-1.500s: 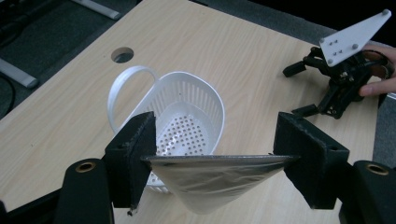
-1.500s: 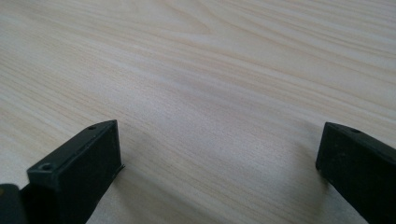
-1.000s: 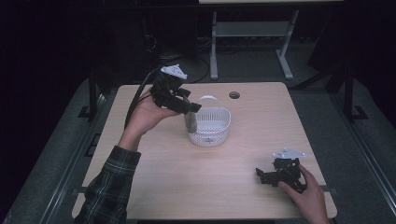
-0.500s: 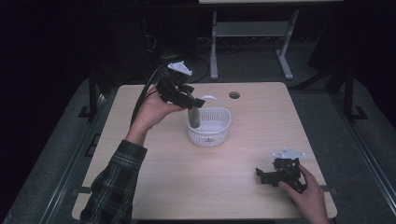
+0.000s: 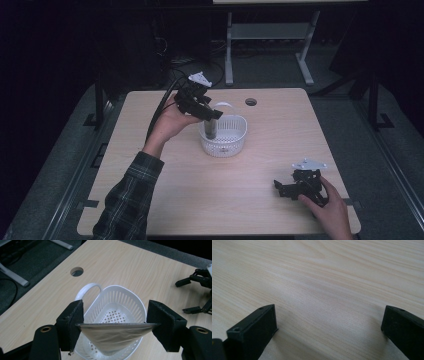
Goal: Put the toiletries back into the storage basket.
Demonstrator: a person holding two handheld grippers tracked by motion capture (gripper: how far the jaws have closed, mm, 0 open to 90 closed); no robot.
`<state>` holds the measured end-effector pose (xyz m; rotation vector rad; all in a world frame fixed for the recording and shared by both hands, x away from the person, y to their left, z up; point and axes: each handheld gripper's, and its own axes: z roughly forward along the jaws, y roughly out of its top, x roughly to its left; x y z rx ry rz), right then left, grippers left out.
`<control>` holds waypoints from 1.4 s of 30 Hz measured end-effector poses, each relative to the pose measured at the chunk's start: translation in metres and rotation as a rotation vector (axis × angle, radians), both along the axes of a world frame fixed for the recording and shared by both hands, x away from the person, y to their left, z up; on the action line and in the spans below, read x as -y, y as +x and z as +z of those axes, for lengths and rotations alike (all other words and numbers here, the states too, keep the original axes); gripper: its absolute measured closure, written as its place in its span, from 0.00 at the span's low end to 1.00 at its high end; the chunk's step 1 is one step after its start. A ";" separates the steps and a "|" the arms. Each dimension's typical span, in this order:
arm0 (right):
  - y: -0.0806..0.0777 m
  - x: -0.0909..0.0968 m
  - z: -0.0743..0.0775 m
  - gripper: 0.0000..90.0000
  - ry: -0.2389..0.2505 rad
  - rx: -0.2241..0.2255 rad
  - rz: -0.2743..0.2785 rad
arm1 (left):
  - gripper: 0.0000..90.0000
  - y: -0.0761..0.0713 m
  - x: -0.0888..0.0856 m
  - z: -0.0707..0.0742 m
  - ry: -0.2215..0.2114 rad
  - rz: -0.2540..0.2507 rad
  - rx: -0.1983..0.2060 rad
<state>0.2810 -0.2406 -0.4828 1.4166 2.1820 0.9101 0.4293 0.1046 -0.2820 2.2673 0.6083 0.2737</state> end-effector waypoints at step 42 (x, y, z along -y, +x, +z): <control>0.000 0.000 0.000 0.00 -0.002 0.001 0.000 | 0.33 0.011 0.003 -0.059 0.076 0.031 -0.060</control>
